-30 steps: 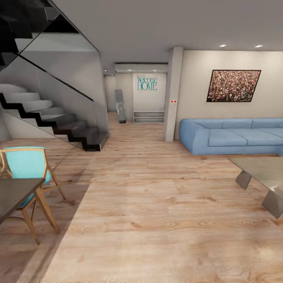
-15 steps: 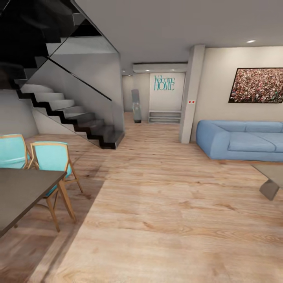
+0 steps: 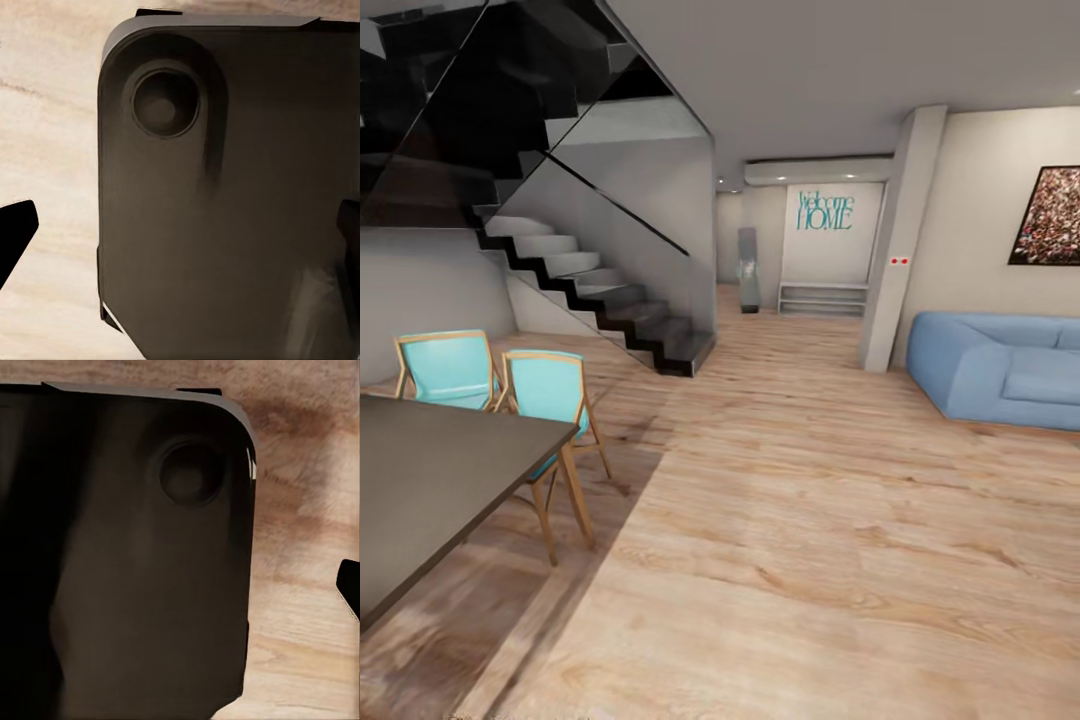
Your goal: In the kitchen, take the popcorn bag from the countertop, put it into the microwave, and heat it until the popcorn is cooked so the cooked popcorn ends up inside the bag.
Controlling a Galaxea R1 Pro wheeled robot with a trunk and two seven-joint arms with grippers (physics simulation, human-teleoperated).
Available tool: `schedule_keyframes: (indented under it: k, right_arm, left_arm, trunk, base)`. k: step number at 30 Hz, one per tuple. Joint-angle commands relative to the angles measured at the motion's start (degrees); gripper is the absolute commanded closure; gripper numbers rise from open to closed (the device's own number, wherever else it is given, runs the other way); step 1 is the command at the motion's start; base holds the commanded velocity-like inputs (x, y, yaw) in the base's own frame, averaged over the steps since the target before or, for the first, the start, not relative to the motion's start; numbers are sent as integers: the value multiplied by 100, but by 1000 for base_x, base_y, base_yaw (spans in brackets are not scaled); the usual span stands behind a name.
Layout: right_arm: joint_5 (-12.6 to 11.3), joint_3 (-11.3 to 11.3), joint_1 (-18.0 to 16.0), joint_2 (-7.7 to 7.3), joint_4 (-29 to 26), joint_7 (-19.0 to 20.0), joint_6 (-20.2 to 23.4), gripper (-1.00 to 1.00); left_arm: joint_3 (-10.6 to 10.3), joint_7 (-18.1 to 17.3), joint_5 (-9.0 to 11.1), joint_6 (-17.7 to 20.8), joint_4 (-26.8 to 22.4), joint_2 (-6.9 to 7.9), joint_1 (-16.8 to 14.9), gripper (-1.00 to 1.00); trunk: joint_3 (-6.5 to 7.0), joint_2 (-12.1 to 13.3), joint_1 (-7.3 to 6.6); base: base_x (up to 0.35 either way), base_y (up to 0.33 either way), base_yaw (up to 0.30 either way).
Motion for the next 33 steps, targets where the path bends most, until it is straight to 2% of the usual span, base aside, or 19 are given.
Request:
schedule_keyframes:
  k: [1,33]
  right_arm:
    - [-4,3,0,-1,2,-1,-28,-100]
    - [17,-7,0,-1,2,-10,-54,-100]
  left_arm:
    - [3,0,34,-11,-1,-1,-1,-100]
    - [3,-9,43,-11,-1,7,-1,-100]
  trunk:
    - [-4,-2,0]
    - [-4,-2,0]
  base:
    - [0,0,280]
    - [0,0,282]
